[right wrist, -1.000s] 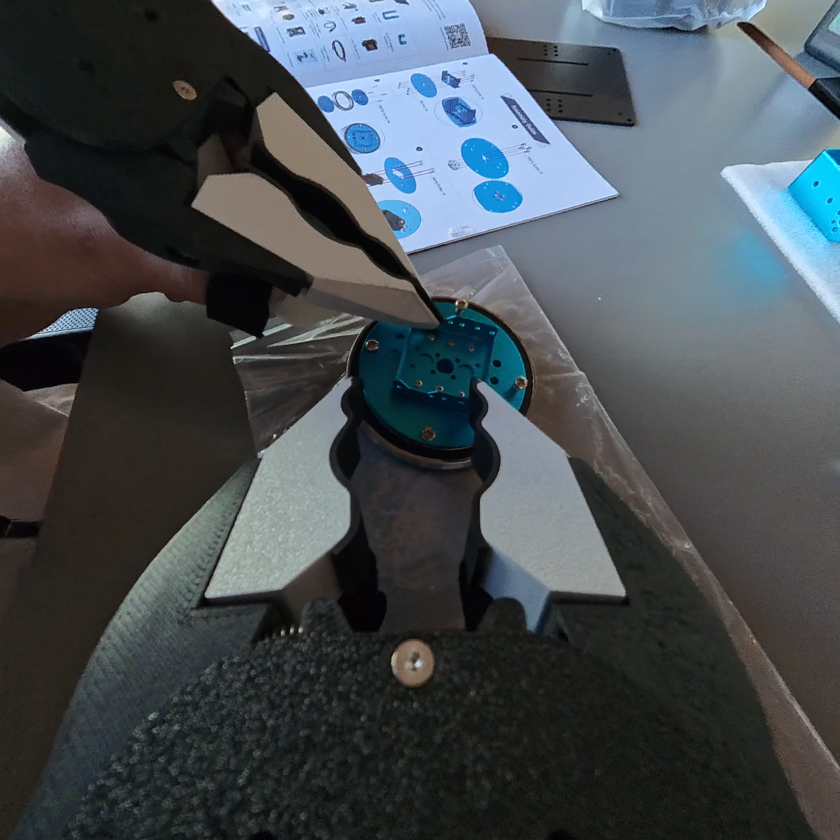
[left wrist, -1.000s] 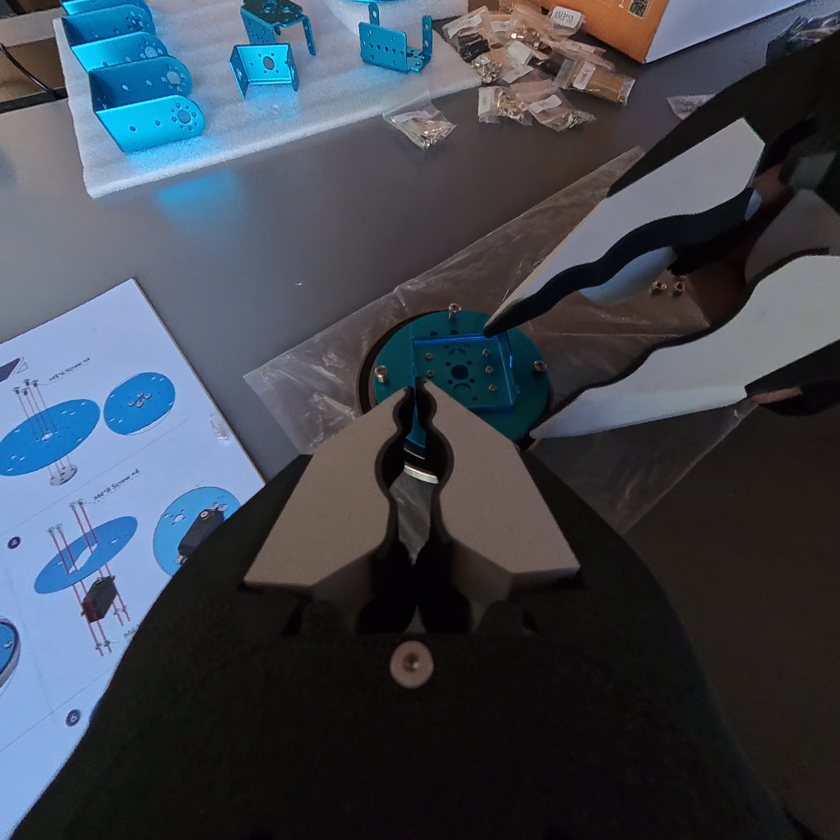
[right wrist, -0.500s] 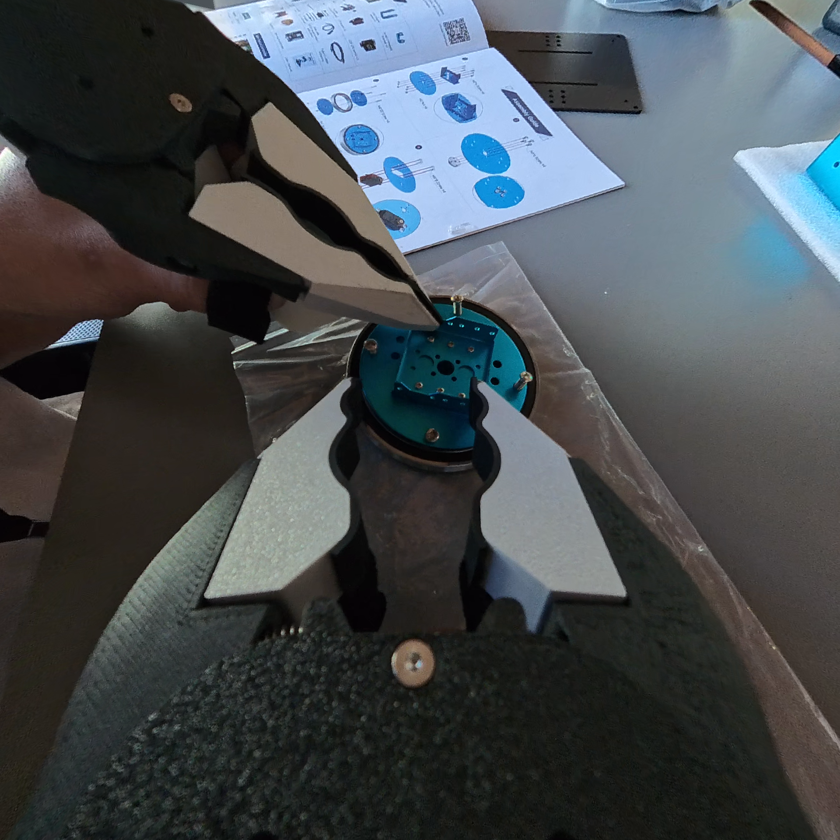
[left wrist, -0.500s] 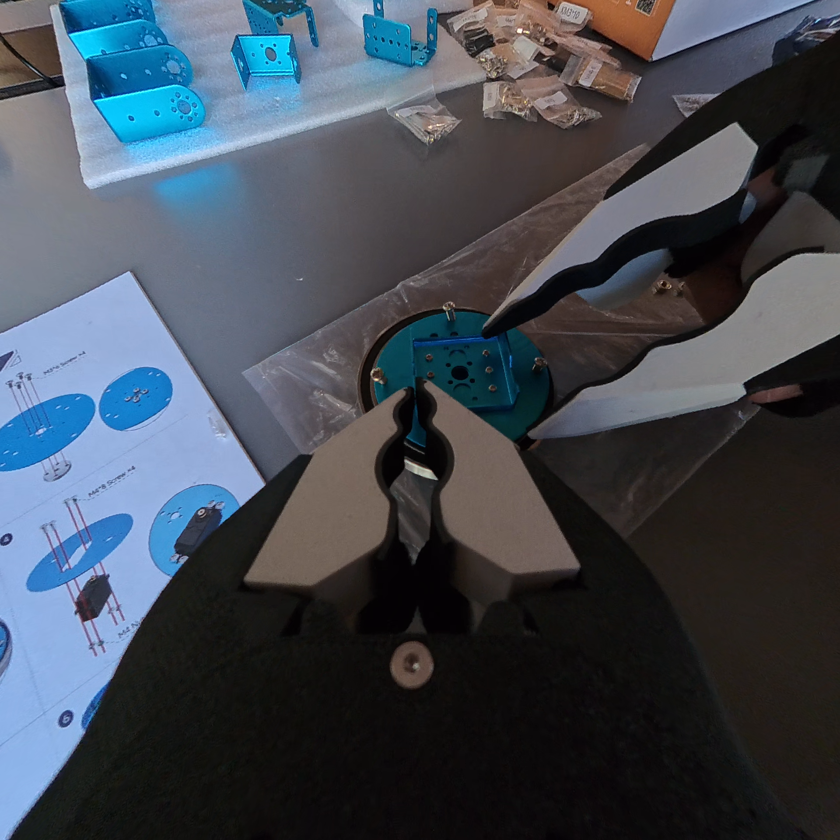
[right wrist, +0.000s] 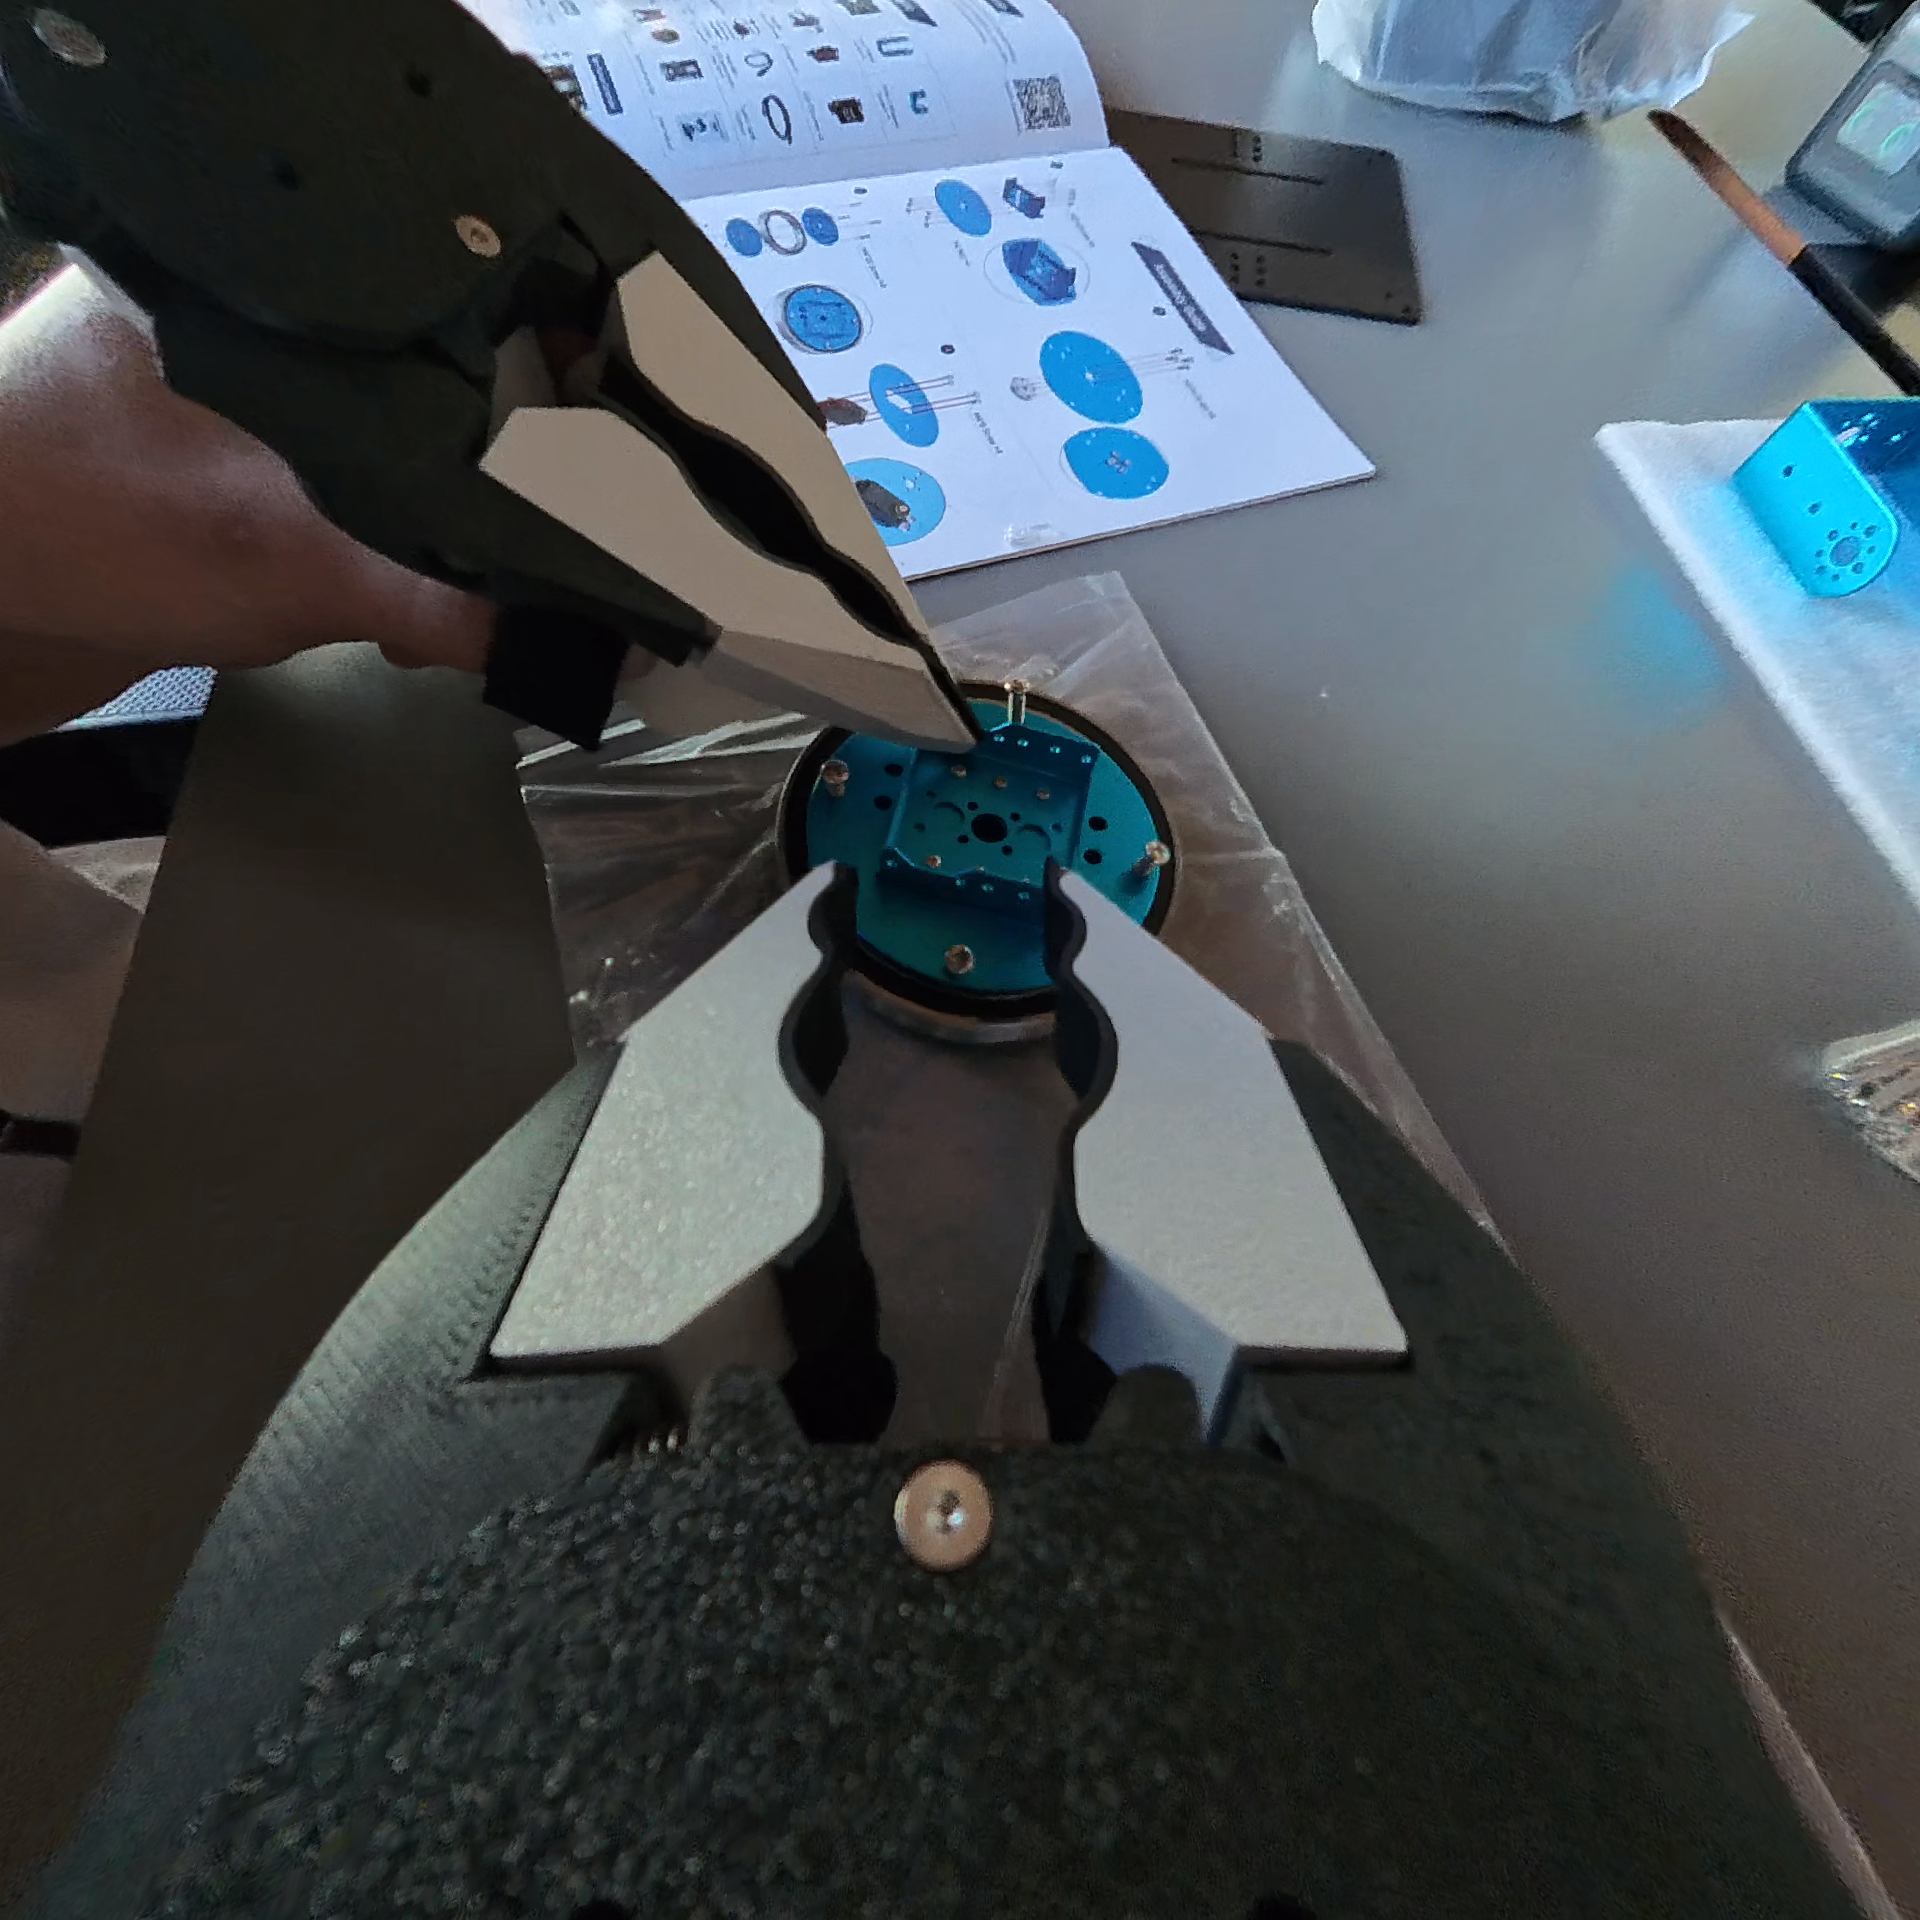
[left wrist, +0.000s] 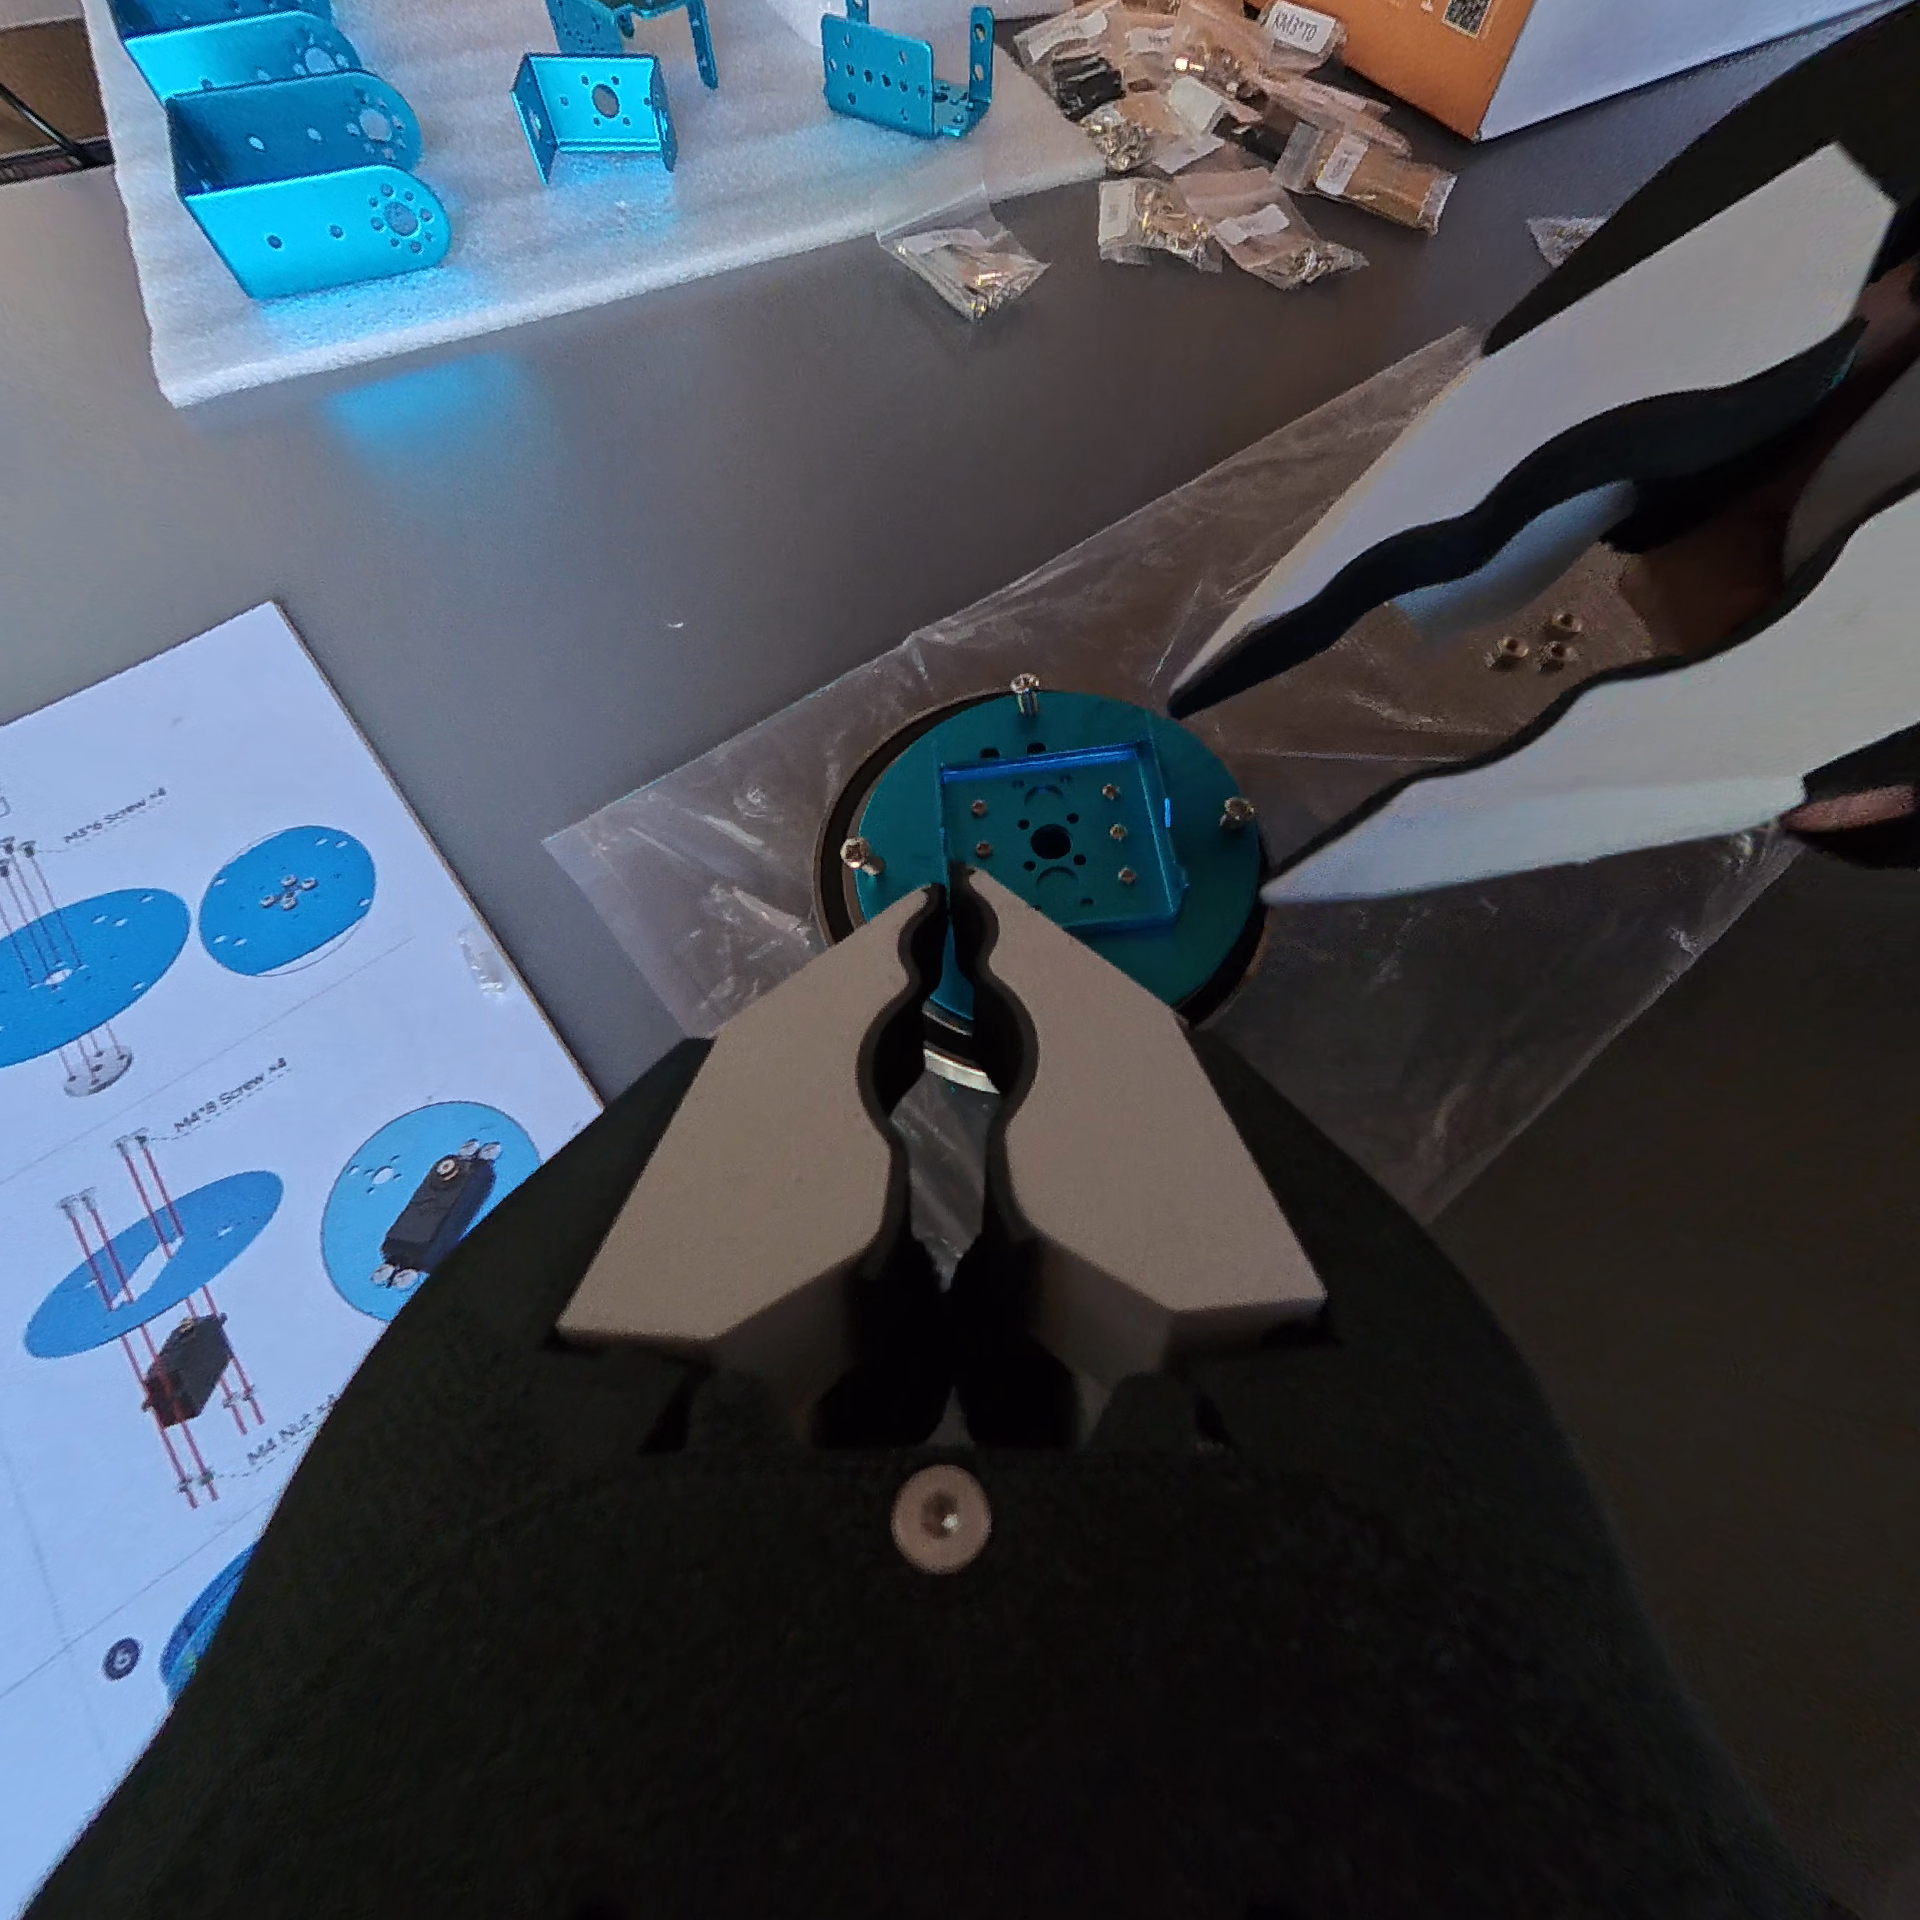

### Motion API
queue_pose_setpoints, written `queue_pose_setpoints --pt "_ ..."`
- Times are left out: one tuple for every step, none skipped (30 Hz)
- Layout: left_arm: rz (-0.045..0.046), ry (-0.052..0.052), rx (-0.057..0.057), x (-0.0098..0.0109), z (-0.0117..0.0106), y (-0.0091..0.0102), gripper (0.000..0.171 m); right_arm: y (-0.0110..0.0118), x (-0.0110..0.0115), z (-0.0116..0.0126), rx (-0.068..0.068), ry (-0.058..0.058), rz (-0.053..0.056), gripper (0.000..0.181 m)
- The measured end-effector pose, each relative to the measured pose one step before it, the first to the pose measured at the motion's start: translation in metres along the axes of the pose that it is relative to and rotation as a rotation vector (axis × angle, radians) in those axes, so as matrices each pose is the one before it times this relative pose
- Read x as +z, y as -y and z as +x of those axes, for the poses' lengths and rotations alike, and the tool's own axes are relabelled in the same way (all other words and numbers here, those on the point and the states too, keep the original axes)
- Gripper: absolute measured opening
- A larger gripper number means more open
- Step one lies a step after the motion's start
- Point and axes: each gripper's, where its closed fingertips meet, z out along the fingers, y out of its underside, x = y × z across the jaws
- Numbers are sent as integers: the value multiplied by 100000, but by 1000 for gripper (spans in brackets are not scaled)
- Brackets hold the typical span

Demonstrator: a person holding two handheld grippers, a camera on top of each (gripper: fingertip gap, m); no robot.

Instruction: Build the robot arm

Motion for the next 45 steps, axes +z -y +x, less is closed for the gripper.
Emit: queue_pose_setpoints --pt "-175 10 205 -8 6 2 0 -135 -183 -11 -318 627 -646 32" --pt "-76 41 297 -16 25 17 0 -121 -91 116 -377 -499 -268 30" --pt "199 -58 168 -13 36 45 0 -230 39 188 -300 -1029 -1066 27" --pt "382 -139 73 -2 33 58 0 -230 131 24 -68 -23 -1082 26" --pt "456 -17 -30 9 13 60 0 -159 167 -194 461 1199 -609 26" --pt "631 163 28 19 -17 71 0 -143 198 -180 637 1009 -690 26" --pt "589 249 26 8 -39 61 0 -154 187 -149 142 578 -780 26" --pt "268 170 -36 22 -32 16 0 -162 179 -113 -286 232 -853 27" --pt "35 22 -41 14 -20 -11 0 -80 145 -93 -123 177 -341 27" --pt "-54 25 -16 -12 -13 -12 0 -8 86 -75 318 234 19 27" --pt "-67 15 98 -7 -20 -23 0 12 65 -77 511 451 31 27" --pt "-100 -31 221 3 -2 -31 0 -22 44 -94 288 591 -193 27" --pt "-142 -110 203 4 2 -23 0 6 0 -5 83 -99 64 27" --pt "-166 -293 -22 -3 33 -17 0 14 -29 -4 -184 -58 -32 27" --pt "-107 -409 -50 -7 51 -15 0 -3 -39 -39 -18 173 -137 27" --pt "-187 -370 -45 -10 46 -12 0 -43 -15 -44 53 249 -364 27" --pt "-192 -151 19 9 11 -24 0 -28 -26 -57 -73 290 -259 27" --pt "-86 59 74 22 -13 -18 0 -13 -18 -14 -80 -17 -152 27" --pt "-4 102 -73 22 -18 3 0 8 -1 3 -137 -147 -60 27" --pt "-51 137 -57 30 -14 -21 0 17 2 -11 -78 -9 23 27" --pt "14 73 73 3 5 15 0 -1 11 -34 100 127 28 28" --pt "-55 -65 86 -21 23 16 0 -6 26 -25 106 177 -10 28" --pt "41 -88 61 -25 19 47 0 -26 10 -33 150 253 -95 28" --pt "282 -119 -137 -47 25 68 0 -13 9 -3 204 106 -74 29" --pt "342 -172 -249 -45 29 63 0 -16 10 -2 176 47 -114 30" --pt "241 0 -148 -33 -1 37 0 -5 15 7 131 6 -38 30" --pt "103 109 39 -16 1 11 0 13 10 -26 193 184 76 31" --pt "88 14 38 -17 14 9 1 7 15 -23 266 192 105 32" --pt "96 -55 -65 -21 21 19 2 0 11 -1 153 86 58 32" --pt "103 -5 -106 -38 16 9 2 13 18 -8 186 124 150 32" --pt "28 -101 -34 -34 15 4 3 19 8 -29 275 291 148 32" --pt "126 -121 -119 -74 23 36 3 22 6 -10 226 148 57 32" --pt "622 -264 -301 -144 23 123 4 6 5 -22 25 77 27 32" --pt "1013 -579 -490 -240 48 209 5 6 11 -2 -178 -160 -25 33" --pt "1188 -679 -570 -355 28 277 7 0 9 -14 -243 -103 -89 33" --pt "1366 -215 -646 -427 -142 285 8 -1 7 -2 -207 -146 -82 33" --pt "1354 -131 -648 -419 -306 236 10 9 10 -21 -96 0 11 33" --pt "605 -36 -458 -345 -573 88 11 -5 -3 2 64 -47 -36 33" --pt "-453 641 -640 -206 -922 -77 14 4 8 -5 -21 12 -32 34" --pt "-1382 119 -1467 -21 -1007 -219 22 -11 -9 -25 -163 4 -54 34" --pt "-2114 -2098 -2940 128 -717 -294 28 5 -10 -24 -174 0 -149 34" --pt "-2661 -5124 -4335 181 -184 -335 31 12 -5 -52 -190 143 -123 35" --pt "-2634 -7358 -4840 173 292 -263 33 16 -3 -36 -224 49 -96 35" --pt "-1892 -7308 -4235 137 417 -147 34 42 -35 -9 -209 -14 54 35" --pt "-1240 -5010 -2965 94 243 -74 33 59 -55 -51 -13 301 296 35"
